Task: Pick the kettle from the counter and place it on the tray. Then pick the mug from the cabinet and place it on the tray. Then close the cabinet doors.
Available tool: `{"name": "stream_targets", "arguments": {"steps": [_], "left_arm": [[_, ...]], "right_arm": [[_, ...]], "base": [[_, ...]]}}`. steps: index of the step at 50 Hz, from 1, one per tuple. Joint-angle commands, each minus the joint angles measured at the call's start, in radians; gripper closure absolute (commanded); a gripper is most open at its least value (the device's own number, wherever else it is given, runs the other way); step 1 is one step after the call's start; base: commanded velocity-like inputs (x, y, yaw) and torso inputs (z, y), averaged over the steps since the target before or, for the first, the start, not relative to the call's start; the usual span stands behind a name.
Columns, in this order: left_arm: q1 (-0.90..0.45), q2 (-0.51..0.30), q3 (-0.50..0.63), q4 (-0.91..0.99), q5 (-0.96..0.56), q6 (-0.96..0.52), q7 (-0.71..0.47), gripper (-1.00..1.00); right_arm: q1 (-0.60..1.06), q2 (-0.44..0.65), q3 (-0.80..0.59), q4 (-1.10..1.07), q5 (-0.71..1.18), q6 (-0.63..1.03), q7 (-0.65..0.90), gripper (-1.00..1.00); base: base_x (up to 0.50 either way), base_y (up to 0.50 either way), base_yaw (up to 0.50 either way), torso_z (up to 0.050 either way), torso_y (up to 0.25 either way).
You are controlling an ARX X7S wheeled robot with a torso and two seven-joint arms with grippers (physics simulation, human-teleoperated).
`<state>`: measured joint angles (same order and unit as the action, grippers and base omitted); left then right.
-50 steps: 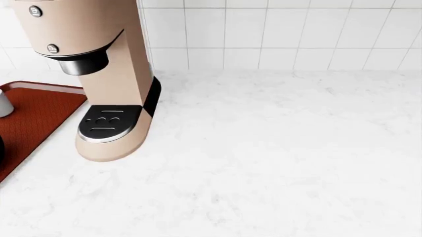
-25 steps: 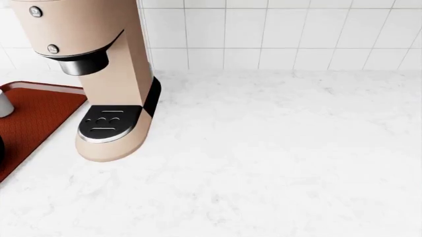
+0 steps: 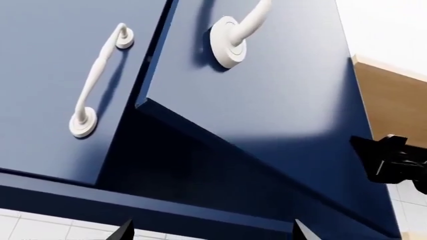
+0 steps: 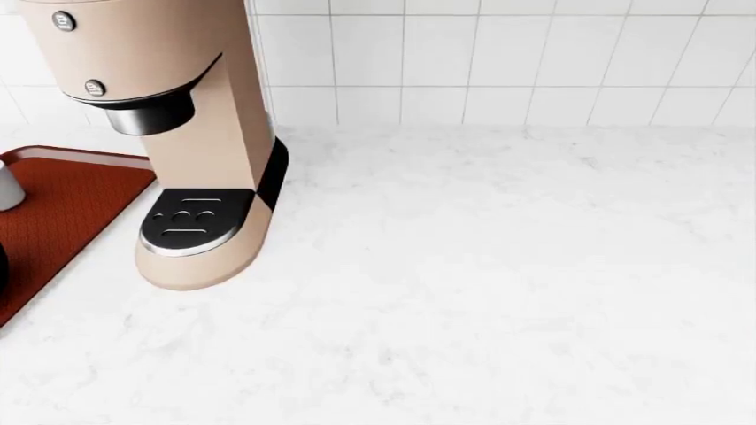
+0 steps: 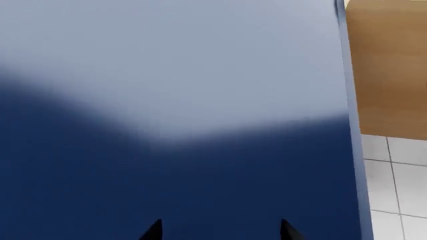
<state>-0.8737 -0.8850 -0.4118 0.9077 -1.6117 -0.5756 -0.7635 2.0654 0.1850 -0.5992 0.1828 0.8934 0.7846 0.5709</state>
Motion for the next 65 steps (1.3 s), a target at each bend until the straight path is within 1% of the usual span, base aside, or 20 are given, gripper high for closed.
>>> {"name": "stream_targets", "arguments": {"steps": [1, 21, 37, 41, 48, 52, 58, 65], "left_arm": [[0.027, 0.003, -0.025, -0.004, 0.003, 0.003, 0.015, -1.0], [0.07, 0.011, -0.06, -0.005, 0.011, 0.005, 0.033, -1.0], [0.104, 0.023, -0.083, -0.005, 0.021, 0.007, 0.05, -1.0], [0.116, 0.028, -0.09, -0.006, 0.028, 0.006, 0.057, -1.0], [0.127, 0.04, -0.088, -0.011, 0.046, 0.005, 0.067, -1.0], [0.13, 0.042, -0.087, -0.012, 0.05, 0.005, 0.068, -1.0], [0.12, 0.037, -0.078, -0.01, 0.045, 0.005, 0.06, -1.0], [0.083, 0.013, -0.062, -0.004, 0.017, 0.009, 0.031, -1.0]], "right_arm": [[-0.094, -0.084, -0.255, 0.013, 0.328, 0.128, -0.135, -1.0], [-0.122, -0.097, -0.446, 0.123, 0.142, 0.097, -0.176, -1.0], [-0.121, -0.132, -0.5, 0.272, 0.094, 0.115, -0.156, -1.0], [-0.115, -0.126, -0.449, 0.274, 0.124, 0.096, -0.14, -1.0], [-0.049, -0.091, -0.267, 0.279, 0.208, 0.021, -0.082, -1.0], [-0.01, -0.064, -0.191, 0.265, 0.256, 0.012, -0.056, -1.0], [0.028, -0.005, -0.114, 0.125, 0.349, 0.061, 0.008, -1.0], [0.04, 0.089, -0.009, -0.099, 0.489, 0.12, 0.141, -1.0]], "base": [[0.0, 0.0, 0.01, 0.0, 0.0], [0.0, 0.0, 0.0, 0.0, 0.0], [0.0, 0.0, 0.0, 0.0, 0.0], [0.0, 0.0, 0.0, 0.0, 0.0], [0.01, 0.0, 0.0, 0.0, 0.0], [0.01, 0.0, 0.01, 0.0, 0.0], [0.0, 0.0, 0.0, 0.0, 0.0], [0.0, 0.0, 0.0, 0.0, 0.0]]}}
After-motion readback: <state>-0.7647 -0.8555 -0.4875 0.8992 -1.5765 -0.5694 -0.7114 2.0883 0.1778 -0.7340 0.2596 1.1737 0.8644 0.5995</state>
